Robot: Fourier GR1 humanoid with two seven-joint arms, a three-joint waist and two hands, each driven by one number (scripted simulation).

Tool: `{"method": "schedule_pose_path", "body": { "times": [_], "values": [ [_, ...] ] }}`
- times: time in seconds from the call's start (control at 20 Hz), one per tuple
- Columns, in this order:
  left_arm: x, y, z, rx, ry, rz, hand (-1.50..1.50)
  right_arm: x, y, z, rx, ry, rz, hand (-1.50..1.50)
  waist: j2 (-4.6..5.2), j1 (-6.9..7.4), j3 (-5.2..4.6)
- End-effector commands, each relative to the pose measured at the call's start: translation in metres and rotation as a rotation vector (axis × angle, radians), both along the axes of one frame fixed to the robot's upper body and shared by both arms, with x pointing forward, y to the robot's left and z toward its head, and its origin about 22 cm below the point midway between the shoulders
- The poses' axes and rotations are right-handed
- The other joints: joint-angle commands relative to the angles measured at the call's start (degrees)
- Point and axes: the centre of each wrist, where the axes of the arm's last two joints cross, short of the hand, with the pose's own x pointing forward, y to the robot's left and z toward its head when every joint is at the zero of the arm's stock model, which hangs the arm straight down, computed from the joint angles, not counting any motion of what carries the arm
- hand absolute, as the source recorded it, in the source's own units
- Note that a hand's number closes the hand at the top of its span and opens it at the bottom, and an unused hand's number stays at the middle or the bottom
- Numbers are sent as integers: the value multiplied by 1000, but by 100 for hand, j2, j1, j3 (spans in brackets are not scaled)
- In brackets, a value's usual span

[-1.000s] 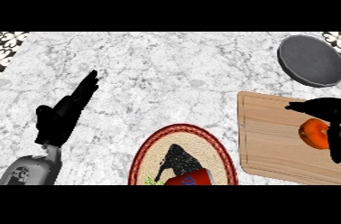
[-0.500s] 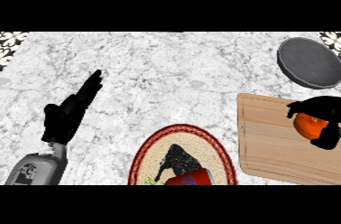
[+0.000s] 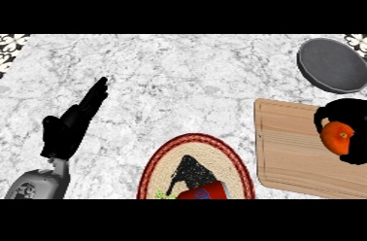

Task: Pick the squash from the cutting board and place it in the pan

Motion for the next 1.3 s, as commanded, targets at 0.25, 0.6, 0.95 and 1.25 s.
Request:
{"method": "schedule_pose_path", "body": {
  "times": [0.25,0.6,0.95,1.25],
  "values": [
    [-4,17,-9,-1,33,61,0,13,82,21,329,-545,-316,150,-152,-408,15],
    [-6,25,-13,6,27,54,0,-22,160,75,463,-1035,-401,150,-84,-274,10],
    [-2,13,-6,5,25,5,0,-61,163,76,482,-1125,-605,150,21,-29,25],
    [-2,-3,-20,3,-6,-10,0,-35,126,40,609,-1162,-726,150,49,23,29]
  ]
}}
